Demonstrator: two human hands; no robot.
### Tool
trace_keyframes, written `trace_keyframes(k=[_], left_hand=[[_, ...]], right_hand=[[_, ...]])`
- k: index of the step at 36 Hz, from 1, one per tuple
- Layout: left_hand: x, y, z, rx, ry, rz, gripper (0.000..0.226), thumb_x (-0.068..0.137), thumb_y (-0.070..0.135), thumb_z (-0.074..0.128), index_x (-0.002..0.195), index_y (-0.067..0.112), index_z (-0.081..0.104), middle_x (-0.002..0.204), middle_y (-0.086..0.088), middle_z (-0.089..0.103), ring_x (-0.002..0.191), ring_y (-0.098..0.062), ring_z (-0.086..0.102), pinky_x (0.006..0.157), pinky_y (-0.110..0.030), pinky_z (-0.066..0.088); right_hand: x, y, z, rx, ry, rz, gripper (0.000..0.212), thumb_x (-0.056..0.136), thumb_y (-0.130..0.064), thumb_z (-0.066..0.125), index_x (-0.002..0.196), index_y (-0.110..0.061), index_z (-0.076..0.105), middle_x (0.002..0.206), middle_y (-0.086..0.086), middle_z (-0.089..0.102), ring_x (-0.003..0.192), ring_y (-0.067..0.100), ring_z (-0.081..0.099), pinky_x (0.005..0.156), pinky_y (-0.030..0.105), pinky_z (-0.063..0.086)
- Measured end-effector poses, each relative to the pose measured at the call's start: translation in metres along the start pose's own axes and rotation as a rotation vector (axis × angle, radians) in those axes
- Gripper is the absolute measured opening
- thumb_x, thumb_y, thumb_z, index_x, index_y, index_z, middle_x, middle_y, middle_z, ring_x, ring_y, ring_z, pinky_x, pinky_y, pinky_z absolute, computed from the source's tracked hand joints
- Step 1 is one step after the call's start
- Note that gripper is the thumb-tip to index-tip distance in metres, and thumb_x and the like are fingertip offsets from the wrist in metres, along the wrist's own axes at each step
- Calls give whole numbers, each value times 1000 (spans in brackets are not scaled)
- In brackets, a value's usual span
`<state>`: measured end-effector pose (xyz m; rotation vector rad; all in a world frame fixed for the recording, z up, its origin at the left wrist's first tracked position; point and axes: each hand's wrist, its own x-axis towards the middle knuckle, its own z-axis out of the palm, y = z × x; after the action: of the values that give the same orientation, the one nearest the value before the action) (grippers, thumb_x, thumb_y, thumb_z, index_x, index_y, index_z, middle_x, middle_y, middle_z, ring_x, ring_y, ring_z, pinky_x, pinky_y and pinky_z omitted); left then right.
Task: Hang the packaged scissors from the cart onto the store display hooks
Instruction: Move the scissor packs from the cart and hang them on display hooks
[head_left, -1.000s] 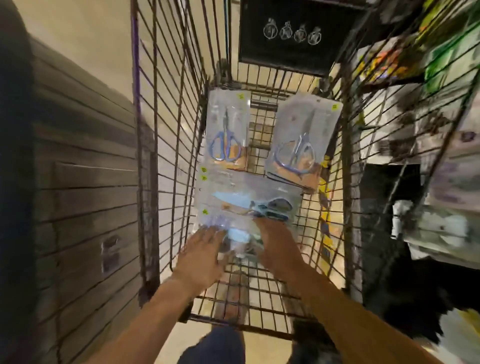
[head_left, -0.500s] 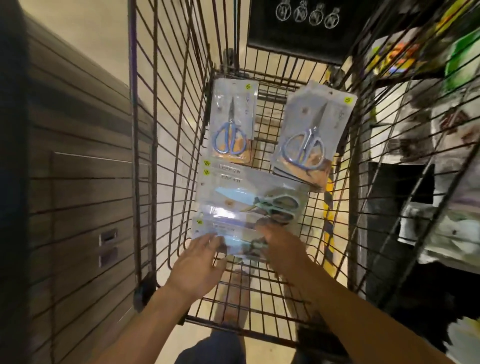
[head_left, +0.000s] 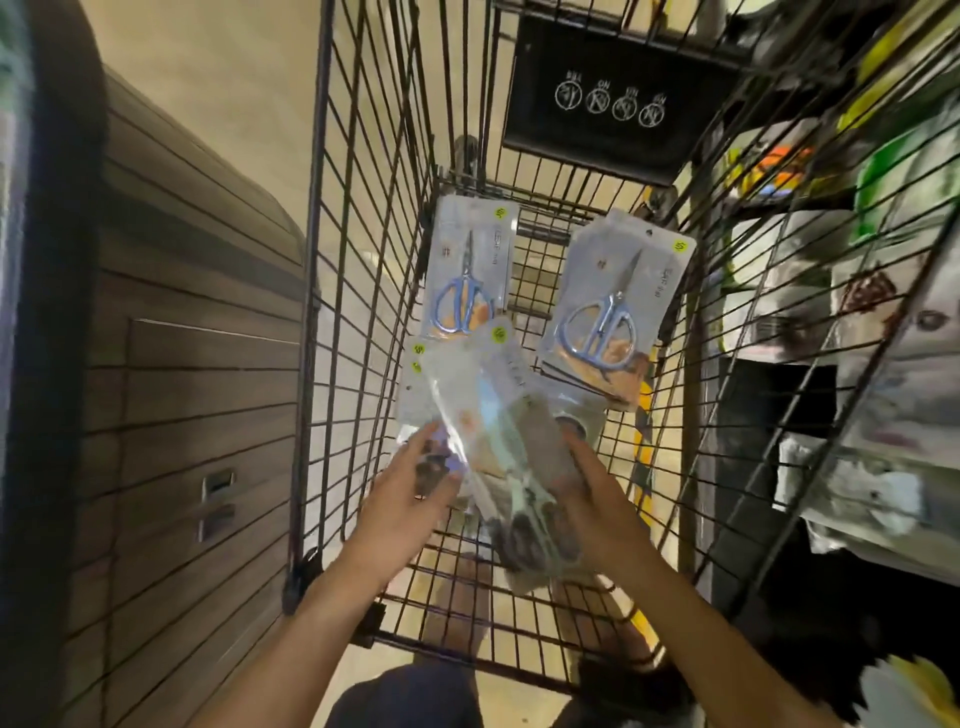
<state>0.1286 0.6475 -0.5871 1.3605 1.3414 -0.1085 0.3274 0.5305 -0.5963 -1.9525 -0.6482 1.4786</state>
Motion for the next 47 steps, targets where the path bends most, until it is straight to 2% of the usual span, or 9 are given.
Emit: trace_keyframes(k=[4,8,15,20,29,35,38,43,47], left_hand=[[2,17,8,-324,-78,-17,77,92,13,72,148,47,31,113,23,70,105,1,69,80,-17,56],[5,27,12,-465,-80,-6,94,83,8,82,151,47,30,134,6,66,120,-17,67,96,-44,58],[9,27,5,-405,79,109,107,81,-6,77,156,47,23,154,13,47,137,-11,51,101,-37,55],[3,20,-8,-377,137,123,108,85,-12,70,157,50,17,158,14,41,138,-6,48,83,-10,53],[-6,10,-19,-352,171,131,104,86,-13,69,158,44,19,146,34,44,132,12,47,91,-10,50],[-10,6,-18,-313,158,91,108,86,-12,69,156,52,16,147,33,45,134,7,48,105,-30,50],[-11,8,-16,-317,171,93,107,87,-12,68,157,50,17,152,26,44,133,9,48,99,-20,52],[-18,17,-17,-355,164,113,105,86,-17,64,158,44,18,149,28,43,126,17,48,87,-10,52],[-32,35,-27,-333,158,122,106,87,-12,67,155,54,19,129,50,45,118,25,48,81,-12,55]], right_hand=[[-1,-10,4,309,-36,113,51,101,-8,54,132,-50,51,121,-9,72,104,11,72,86,32,60],[0,-13,14,280,-112,145,56,104,-9,50,150,-39,37,121,-9,73,107,13,72,95,47,57],[20,-10,15,50,-61,79,63,99,-14,61,147,-44,33,121,-15,57,101,-9,62,67,3,49],[50,3,9,-331,104,-148,77,88,-16,75,151,-29,35,138,0,49,127,13,49,107,29,46],[86,24,30,-752,90,-248,97,75,-19,84,155,-20,29,155,2,38,146,23,30,122,45,26],[84,15,26,-849,79,-285,106,72,-11,86,156,-24,23,143,4,48,131,26,47,107,43,46],[90,14,19,-1026,-24,-293,113,74,-11,85,157,-31,11,132,5,59,114,30,61,84,44,56],[83,2,6,-853,-78,-201,70,97,-14,59,155,-37,27,129,3,59,117,30,61,93,43,52],[67,-12,-8,-718,-93,-117,84,92,-16,69,151,-51,20,135,-3,62,109,21,66,81,36,55]])
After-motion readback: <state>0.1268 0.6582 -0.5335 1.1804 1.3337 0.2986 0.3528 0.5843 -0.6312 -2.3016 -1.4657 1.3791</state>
